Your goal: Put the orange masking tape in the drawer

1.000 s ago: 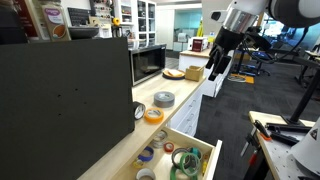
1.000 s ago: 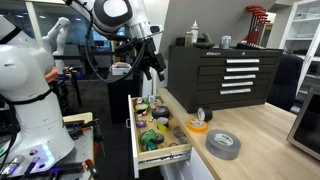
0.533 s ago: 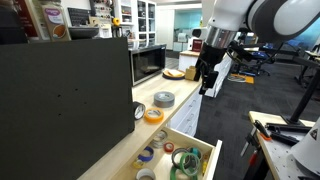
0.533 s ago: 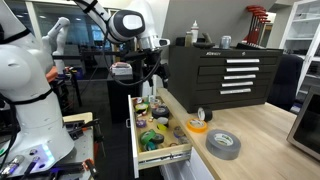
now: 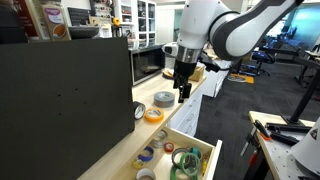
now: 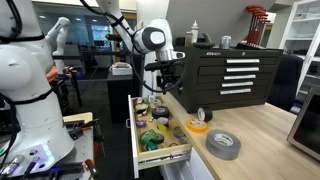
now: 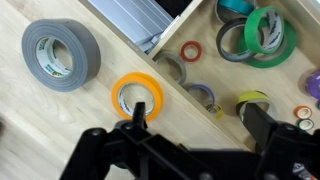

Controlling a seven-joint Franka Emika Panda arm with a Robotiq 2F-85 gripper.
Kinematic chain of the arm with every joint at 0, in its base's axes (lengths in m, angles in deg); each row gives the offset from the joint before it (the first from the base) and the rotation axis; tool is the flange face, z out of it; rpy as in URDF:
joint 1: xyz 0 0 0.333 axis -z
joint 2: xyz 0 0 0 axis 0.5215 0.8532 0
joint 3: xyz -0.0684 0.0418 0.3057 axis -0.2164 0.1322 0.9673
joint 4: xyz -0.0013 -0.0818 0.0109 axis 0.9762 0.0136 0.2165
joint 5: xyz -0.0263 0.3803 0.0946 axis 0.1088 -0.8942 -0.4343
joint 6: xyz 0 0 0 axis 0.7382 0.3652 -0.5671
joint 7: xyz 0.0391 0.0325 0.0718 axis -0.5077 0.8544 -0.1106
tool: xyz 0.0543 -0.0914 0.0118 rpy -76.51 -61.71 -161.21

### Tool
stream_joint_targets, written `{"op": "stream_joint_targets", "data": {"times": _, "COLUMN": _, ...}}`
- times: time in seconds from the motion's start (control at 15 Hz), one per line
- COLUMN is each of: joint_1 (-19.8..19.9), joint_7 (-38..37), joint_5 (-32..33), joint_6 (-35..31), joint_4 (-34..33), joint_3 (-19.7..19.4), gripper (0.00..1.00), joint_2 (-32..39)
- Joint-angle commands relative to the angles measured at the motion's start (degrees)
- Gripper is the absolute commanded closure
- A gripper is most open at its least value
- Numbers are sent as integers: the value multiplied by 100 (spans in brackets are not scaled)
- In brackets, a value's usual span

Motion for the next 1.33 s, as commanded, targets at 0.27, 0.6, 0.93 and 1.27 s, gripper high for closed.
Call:
{"op": "stream_joint_targets", "data": {"times": 0.27, "joint_1": -66, "joint_7": 43, "joint_5": 63, "joint_6": 15, "joint_4": -487, "joint_3": -90, "gripper": 0, "joint_2": 606}}
{"op": "stream_joint_targets", "data": {"times": 0.6, "joint_1": -68, "joint_7": 43, "joint_5": 63, "joint_6": 15, "joint_4": -484, "joint_3": -89, "gripper": 0, "joint_2": 588}}
{"op": "stream_joint_targets", "data": {"times": 0.93, "joint_1": -64, "joint_7": 28, "joint_5": 112, "joint_6": -245, "joint_4": -562, "joint_3": -103, "gripper": 0, "joint_2": 913}}
{"op": "stream_joint_targets", "data": {"times": 1.27, "joint_1": -47, "joint_7": 240, "joint_5": -11, "joint_6": -752, "joint_4": -739, "joint_3": -49, "gripper": 0, "joint_2": 1445}}
